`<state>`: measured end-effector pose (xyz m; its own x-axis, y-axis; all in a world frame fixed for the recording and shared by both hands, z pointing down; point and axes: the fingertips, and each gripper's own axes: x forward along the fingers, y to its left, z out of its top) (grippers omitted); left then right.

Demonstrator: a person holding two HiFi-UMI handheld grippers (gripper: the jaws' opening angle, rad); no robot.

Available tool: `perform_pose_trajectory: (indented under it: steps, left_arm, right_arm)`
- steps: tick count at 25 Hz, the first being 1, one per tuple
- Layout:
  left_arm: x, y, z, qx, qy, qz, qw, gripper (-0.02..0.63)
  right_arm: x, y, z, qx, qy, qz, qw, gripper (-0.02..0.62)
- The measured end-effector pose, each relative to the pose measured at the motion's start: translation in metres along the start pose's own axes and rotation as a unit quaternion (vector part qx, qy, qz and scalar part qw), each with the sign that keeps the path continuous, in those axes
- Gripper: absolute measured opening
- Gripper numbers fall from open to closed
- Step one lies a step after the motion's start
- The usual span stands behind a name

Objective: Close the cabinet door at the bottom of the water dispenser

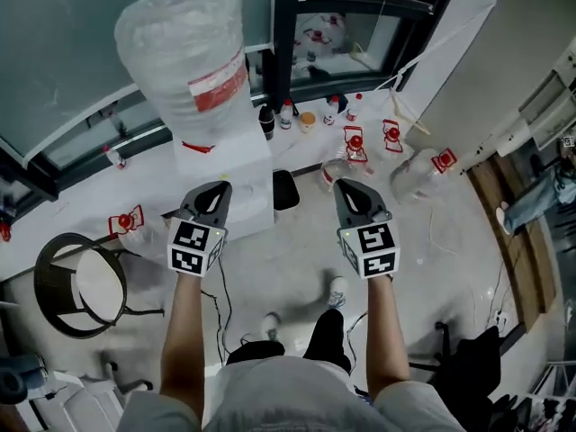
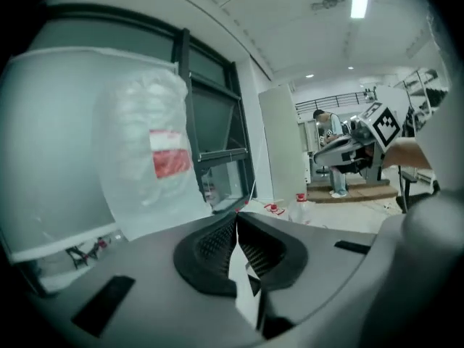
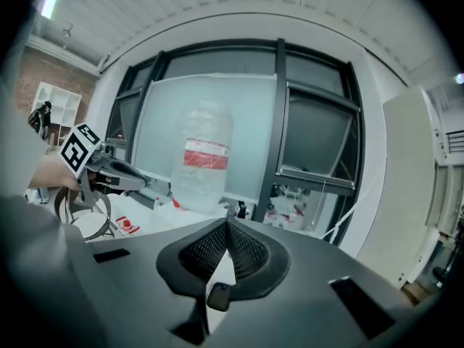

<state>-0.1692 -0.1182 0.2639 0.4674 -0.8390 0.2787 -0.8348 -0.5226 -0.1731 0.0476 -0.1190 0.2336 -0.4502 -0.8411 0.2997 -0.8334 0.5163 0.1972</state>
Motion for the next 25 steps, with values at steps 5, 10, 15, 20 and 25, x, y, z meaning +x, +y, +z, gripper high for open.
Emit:
perform_pose_trajectory:
  steps: [5, 10, 15, 20, 25]
  left_arm:
    - [-0.059, 0.015, 0.075, 0.074, -0.054, 0.019, 0.9956, 0.023]
    - [-0.104, 0.018, 0.123, 0.084, -0.108, 0.029, 0.9902, 0.024]
    - [-0.135, 0.018, 0.138, 0.104, -0.121, 0.041, 0.9863, 0.025]
    - [-0.154, 0.017, 0.144, 0.11, -0.132, 0.04, 0.9843, 0.025]
    - [-0.16, 0.021, 0.148, 0.121, -0.134, 0.041, 0.9827, 0.025]
  right_arm:
    - [-0.034, 0.022, 0.064, -0.035, -0.04, -0.011, 0.999, 0.029]
    - [-0.063, 0.042, 0.111, -0.053, -0.081, -0.013, 0.995, 0.029]
    - [-0.081, 0.063, 0.141, -0.075, -0.102, -0.009, 0.992, 0.029]
    - [-0.088, 0.08, 0.157, -0.08, -0.118, 0.008, 0.99, 0.029]
    - [-0.08, 0.087, 0.156, -0.085, -0.112, 0.014, 0.99, 0.029]
